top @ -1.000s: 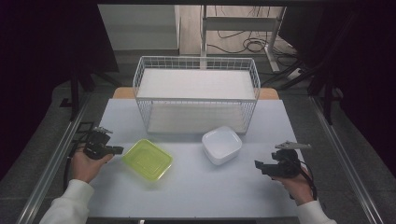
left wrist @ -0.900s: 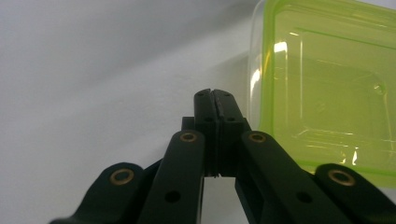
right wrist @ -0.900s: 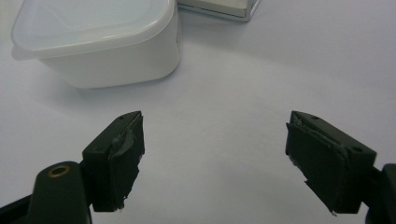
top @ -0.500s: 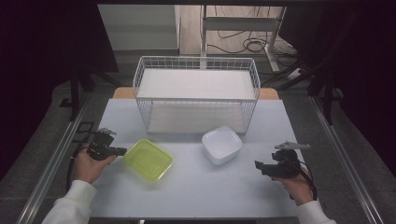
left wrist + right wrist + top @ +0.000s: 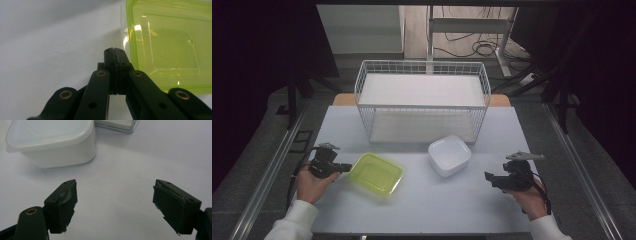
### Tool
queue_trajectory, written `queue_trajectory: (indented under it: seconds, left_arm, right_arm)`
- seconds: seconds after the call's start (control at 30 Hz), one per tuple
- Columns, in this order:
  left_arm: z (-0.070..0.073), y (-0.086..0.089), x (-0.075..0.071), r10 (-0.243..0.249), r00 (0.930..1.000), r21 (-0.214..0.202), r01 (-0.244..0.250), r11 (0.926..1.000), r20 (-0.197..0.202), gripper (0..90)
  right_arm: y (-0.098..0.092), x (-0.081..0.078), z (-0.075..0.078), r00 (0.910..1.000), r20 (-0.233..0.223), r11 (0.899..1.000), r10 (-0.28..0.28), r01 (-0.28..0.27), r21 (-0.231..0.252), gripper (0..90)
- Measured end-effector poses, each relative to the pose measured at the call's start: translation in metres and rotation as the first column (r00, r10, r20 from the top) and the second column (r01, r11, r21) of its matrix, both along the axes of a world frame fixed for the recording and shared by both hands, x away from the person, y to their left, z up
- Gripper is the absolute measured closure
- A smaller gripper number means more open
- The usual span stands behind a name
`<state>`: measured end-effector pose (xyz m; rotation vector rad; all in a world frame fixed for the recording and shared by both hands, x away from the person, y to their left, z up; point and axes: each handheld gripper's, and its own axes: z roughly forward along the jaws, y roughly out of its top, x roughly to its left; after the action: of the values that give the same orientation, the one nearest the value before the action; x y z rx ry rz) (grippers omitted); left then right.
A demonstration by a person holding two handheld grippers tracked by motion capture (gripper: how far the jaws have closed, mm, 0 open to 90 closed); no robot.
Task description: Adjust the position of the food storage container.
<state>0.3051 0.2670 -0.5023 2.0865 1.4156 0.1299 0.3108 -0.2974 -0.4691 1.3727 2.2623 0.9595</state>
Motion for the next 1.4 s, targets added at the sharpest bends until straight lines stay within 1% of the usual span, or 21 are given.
queue_trajectory:
  seconds: [0.23, 0.37, 0.77, 0.93, 1.0, 1.2, 1.4]
  left_arm:
    - [-0.002, -0.009, -0.007, 0.009, 0.9999, -0.008, -0.009, 0.9999, 0.006, 89.5]
    - [-0.004, -0.013, -0.009, 0.009, 0.9999, -0.029, -0.009, 0.9995, 0.006, 89.5]
    - [-0.007, -0.03, -0.015, -0.034, 0.9993, -0.094, 0.033, 0.9951, -0.014, 89.5]
    - [-0.007, -0.039, -0.021, -0.066, 0.9976, -0.104, 0.063, 0.9926, -0.021, 89.5]
    - [-0.007, -0.042, -0.023, -0.078, 0.9966, -0.125, 0.074, 0.9894, -0.027, 89.5]
    - [-0.01, -0.047, -0.028, -0.096, 0.9947, -0.131, 0.091, 0.9872, -0.036, 89.5]
    - [-0.013, -0.052, -0.031, -0.111, 0.9926, -0.151, 0.102, 0.9833, -0.05, 89.5]
  right_arm:
    - [0.001, 0.0, 0.0, 1.0, 0.0, 1.0, 0.008, -0.008, 0.002, 19.3]
    - [0.0, 0.0, 0.0, 1.0, -0.002, 1.0, 0.006, -0.006, 0.002, 19.3]
    - [0.002, 0.0, -0.001, 0.9999, -0.005, 1.0, 0.013, -0.013, -0.002, 19.3]
    - [0.002, 0.0, -0.001, 0.9999, -0.007, 1.0, 0.013, -0.013, -0.002, 19.3]
    - [0.002, 0.0, -0.001, 0.9999, -0.007, 1.0, 0.013, -0.013, -0.004, 19.3]
    - [0.002, 0.0, -0.002, 0.9999, -0.009, 1.0, 0.013, -0.013, -0.005, 19.3]
    - [0.003, 0.0, -0.003, 0.9998, -0.012, 1.0, 0.014, -0.014, -0.011, 19.3]
